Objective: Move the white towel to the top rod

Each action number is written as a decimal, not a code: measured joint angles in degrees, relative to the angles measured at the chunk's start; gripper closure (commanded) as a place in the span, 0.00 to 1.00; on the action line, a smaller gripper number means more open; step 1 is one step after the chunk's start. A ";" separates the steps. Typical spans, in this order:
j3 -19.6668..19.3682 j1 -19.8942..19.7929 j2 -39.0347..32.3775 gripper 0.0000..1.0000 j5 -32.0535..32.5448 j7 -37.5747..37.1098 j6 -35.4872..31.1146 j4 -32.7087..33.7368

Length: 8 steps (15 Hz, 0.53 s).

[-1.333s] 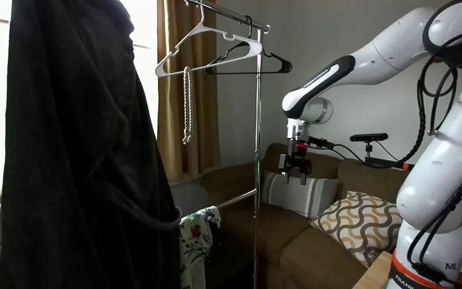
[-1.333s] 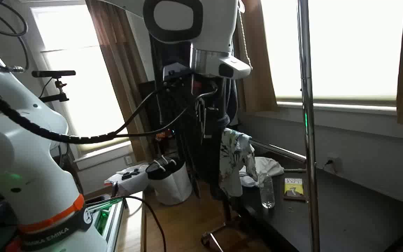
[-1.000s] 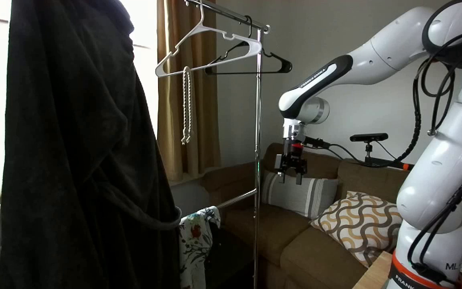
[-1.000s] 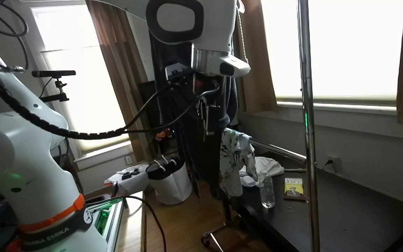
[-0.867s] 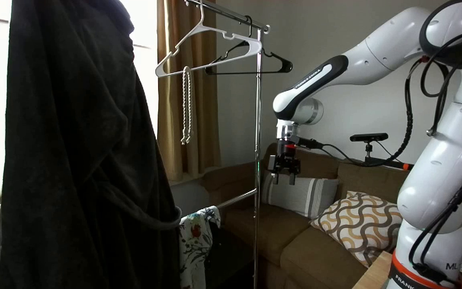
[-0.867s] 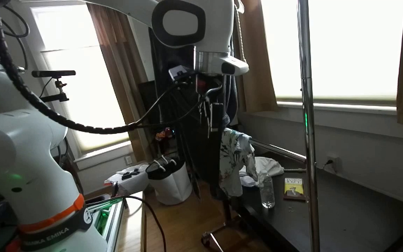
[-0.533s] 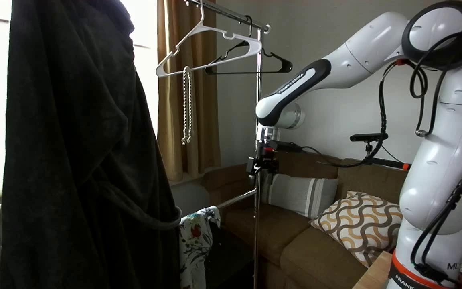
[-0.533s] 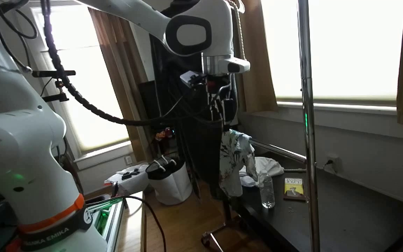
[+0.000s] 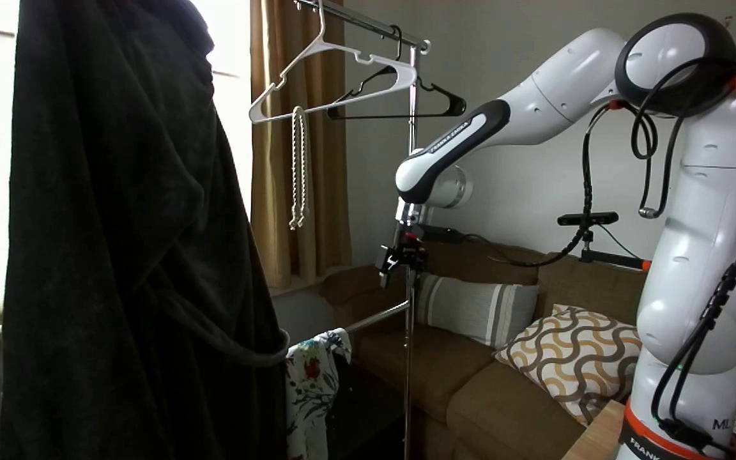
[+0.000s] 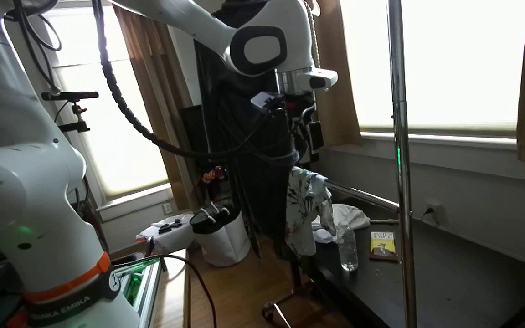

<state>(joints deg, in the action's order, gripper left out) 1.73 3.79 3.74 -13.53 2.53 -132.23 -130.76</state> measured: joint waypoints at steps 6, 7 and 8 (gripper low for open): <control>4.26 2.33 -9.10 0.00 2.14 -0.40 0.06 7.42; 5.00 3.03 -11.03 0.00 2.14 -0.42 0.03 8.80; 5.57 3.65 -12.84 0.00 2.83 -1.00 -0.36 10.11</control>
<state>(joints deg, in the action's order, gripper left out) 7.30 7.44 -9.10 -10.70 1.53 -132.59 -120.65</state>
